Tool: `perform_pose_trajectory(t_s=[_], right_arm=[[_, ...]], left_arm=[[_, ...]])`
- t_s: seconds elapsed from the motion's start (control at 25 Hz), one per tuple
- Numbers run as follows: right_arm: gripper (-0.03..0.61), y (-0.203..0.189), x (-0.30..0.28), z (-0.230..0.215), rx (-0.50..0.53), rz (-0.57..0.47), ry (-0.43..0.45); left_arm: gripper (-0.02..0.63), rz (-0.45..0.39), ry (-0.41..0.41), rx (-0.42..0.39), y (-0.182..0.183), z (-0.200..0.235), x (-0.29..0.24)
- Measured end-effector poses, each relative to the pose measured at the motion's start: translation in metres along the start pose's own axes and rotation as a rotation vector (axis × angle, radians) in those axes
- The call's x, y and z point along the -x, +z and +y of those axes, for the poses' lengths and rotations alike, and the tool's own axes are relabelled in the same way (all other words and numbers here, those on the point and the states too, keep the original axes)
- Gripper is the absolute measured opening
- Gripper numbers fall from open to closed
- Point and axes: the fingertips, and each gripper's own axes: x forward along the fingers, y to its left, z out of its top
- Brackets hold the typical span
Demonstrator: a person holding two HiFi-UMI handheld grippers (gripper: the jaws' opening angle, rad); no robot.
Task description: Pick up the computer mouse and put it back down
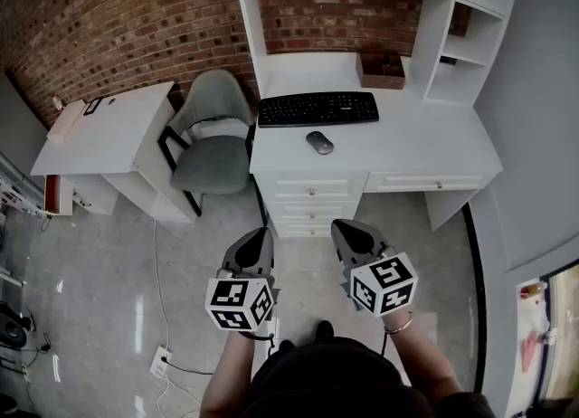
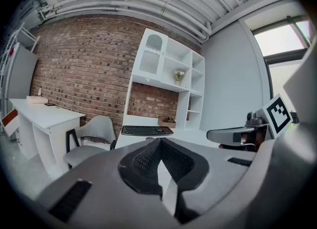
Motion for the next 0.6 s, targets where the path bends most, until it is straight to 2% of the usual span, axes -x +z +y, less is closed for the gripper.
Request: perform_pose_trajectory(t_s=[0.52,0.6], right_arm=[[0.005,-0.005,-0.001,-0.014,-0.016,-0.008,0.028],[0.037,-0.007,-0.002,-0.017,-0.021,0.003,0.028]], left_arm=[[0.009,0.006,0.014,0.009,-0.008,-0.011,-0.012],[0.009,-0.002,0.014,0.026,-0.007,-0.013,-0.013]])
